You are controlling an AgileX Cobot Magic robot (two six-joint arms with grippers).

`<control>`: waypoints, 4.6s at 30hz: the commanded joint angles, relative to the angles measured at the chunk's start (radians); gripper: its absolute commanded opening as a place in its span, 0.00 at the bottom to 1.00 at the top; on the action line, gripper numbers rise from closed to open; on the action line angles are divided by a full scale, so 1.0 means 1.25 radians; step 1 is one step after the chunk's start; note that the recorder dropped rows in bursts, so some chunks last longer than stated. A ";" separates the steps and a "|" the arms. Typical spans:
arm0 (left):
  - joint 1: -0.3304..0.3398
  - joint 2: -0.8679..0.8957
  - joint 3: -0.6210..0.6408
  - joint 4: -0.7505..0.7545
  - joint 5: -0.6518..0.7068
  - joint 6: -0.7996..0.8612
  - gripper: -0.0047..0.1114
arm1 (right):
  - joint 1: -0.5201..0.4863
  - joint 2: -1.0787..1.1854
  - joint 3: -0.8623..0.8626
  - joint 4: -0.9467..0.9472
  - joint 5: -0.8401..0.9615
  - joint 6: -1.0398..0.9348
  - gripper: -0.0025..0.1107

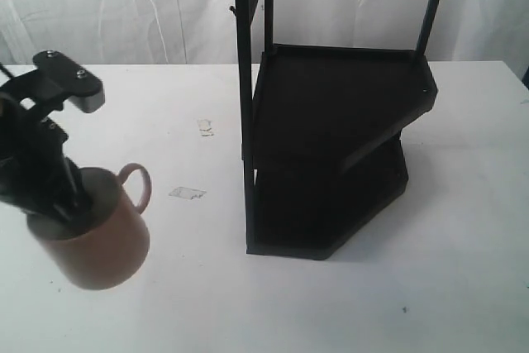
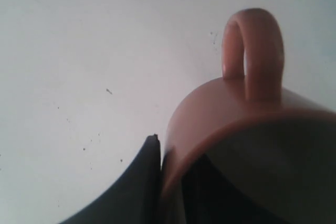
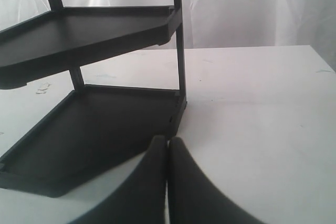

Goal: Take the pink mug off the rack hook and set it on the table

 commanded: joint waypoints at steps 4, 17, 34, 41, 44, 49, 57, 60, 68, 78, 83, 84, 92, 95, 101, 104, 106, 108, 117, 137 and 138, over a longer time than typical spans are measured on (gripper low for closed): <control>0.000 0.194 -0.174 -0.008 0.034 -0.027 0.04 | -0.002 -0.003 0.004 -0.009 -0.002 -0.001 0.02; -0.002 0.400 -0.350 -0.008 0.014 -0.111 0.04 | -0.002 -0.003 0.004 -0.007 0.000 -0.001 0.02; -0.032 0.501 -0.436 -0.008 -0.006 -0.117 0.04 | -0.002 -0.003 0.004 -0.007 0.000 -0.001 0.02; -0.060 0.541 -0.485 -0.002 0.012 -0.097 0.04 | -0.002 -0.003 0.004 -0.007 0.000 -0.001 0.02; -0.065 0.559 -0.503 0.009 0.031 -0.097 0.04 | -0.002 -0.003 0.004 -0.007 0.000 -0.001 0.02; -0.065 0.574 -0.511 0.016 0.050 -0.097 0.04 | -0.002 -0.003 0.004 -0.007 0.000 -0.001 0.02; -0.065 0.576 -0.511 0.016 0.052 -0.097 0.04 | -0.002 -0.003 0.004 -0.007 -0.002 -0.001 0.02; -0.065 0.576 -0.511 0.016 0.052 -0.097 0.04 | -0.002 -0.003 0.004 -0.007 -0.002 -0.001 0.02; -0.065 0.576 -0.511 0.016 0.051 -0.097 0.18 | -0.002 -0.003 0.004 -0.007 0.000 -0.001 0.02; -0.065 0.567 -0.527 0.016 0.068 -0.102 0.41 | -0.002 -0.003 0.004 -0.008 -0.002 -0.001 0.02; -0.065 0.560 -0.552 0.016 0.099 -0.102 0.41 | -0.002 -0.003 0.004 -0.008 -0.002 -0.001 0.02; -0.065 0.560 -0.558 0.016 0.112 -0.102 0.41 | -0.002 -0.003 0.004 -0.008 -0.002 -0.001 0.02; -0.065 0.559 -0.608 0.021 0.214 -0.110 0.41 | -0.002 -0.003 0.004 -0.008 0.000 -0.001 0.02; -0.065 0.537 -0.610 0.021 0.214 -0.110 0.41 | -0.002 -0.003 0.004 -0.008 0.000 -0.001 0.02; -0.065 0.489 -0.610 0.021 0.214 -0.121 0.41 | -0.002 -0.003 0.004 -0.008 0.000 -0.001 0.02; -0.065 0.467 -0.610 0.037 0.222 -0.121 0.41 | -0.002 -0.003 0.004 -0.008 0.000 -0.001 0.02; -0.065 0.458 -0.610 0.067 0.241 -0.129 0.41 | -0.002 -0.003 0.004 -0.008 0.002 -0.001 0.02; -0.065 0.454 -0.610 0.089 0.260 -0.130 0.41 | -0.002 -0.003 0.004 -0.008 0.002 -0.001 0.02; -0.065 0.365 -0.560 0.096 0.277 -0.142 0.09 | -0.002 -0.003 0.004 -0.008 0.000 -0.001 0.02; -0.065 -0.235 0.169 -0.040 -0.188 -0.221 0.04 | -0.002 -0.003 0.004 -0.008 0.002 -0.001 0.02; -0.065 -0.265 0.186 -0.042 -0.188 -0.223 0.04 | -0.002 -0.003 0.004 -0.008 0.002 -0.001 0.02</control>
